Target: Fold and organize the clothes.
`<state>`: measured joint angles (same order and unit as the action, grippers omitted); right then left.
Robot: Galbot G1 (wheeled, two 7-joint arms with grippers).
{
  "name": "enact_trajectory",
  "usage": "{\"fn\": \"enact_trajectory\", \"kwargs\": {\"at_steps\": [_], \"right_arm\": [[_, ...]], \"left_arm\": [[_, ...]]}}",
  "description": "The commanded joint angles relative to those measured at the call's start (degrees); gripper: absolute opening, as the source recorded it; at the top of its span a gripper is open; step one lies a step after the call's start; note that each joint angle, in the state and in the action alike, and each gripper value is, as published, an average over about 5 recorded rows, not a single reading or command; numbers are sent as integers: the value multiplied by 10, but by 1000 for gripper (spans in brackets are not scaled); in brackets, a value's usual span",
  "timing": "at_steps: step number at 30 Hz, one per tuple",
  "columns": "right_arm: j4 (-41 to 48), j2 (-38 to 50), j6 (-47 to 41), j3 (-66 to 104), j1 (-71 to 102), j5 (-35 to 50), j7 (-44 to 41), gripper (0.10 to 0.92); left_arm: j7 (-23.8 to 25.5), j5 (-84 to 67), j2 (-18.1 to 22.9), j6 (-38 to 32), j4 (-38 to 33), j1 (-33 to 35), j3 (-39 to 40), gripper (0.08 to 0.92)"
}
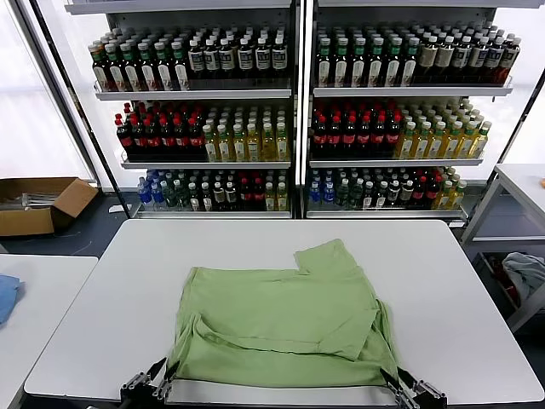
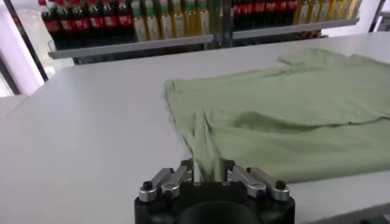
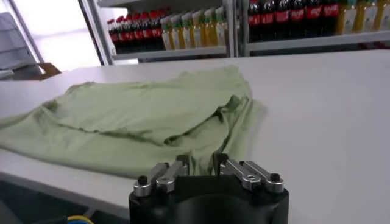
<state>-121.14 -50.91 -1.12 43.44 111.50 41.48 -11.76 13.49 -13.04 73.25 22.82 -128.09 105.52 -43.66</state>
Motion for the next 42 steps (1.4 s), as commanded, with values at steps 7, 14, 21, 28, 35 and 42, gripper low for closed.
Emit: {"fn": "enact_trajectory", "kwargs": {"at_steps": [7, 14, 21, 28, 35, 42], "right_arm": [[116, 48, -79, -32, -291, 89, -37, 719], [266, 44, -155, -159, -528, 4, -122, 820], [410, 0, -199, -290, -694, -17, -135, 823], [501, -41, -212, -356, -780, -29, -129, 823], [613, -77, -192, -403, -841, -51, -134, 823], [627, -101, -185, -409, -841, -62, -131, 823]], "left_arm": [[28, -104, -42, 13, 75, -162, -8, 647], [60, -143, -110, 15, 184, -284, 49, 807], [72, -154, -149, 8, 296, -386, 112, 823], [77, -180, -151, 2, 374, -465, 153, 823], [73, -179, -142, -5, 434, -512, 172, 823], [64, -166, -117, -13, 476, -531, 194, 823]]}}
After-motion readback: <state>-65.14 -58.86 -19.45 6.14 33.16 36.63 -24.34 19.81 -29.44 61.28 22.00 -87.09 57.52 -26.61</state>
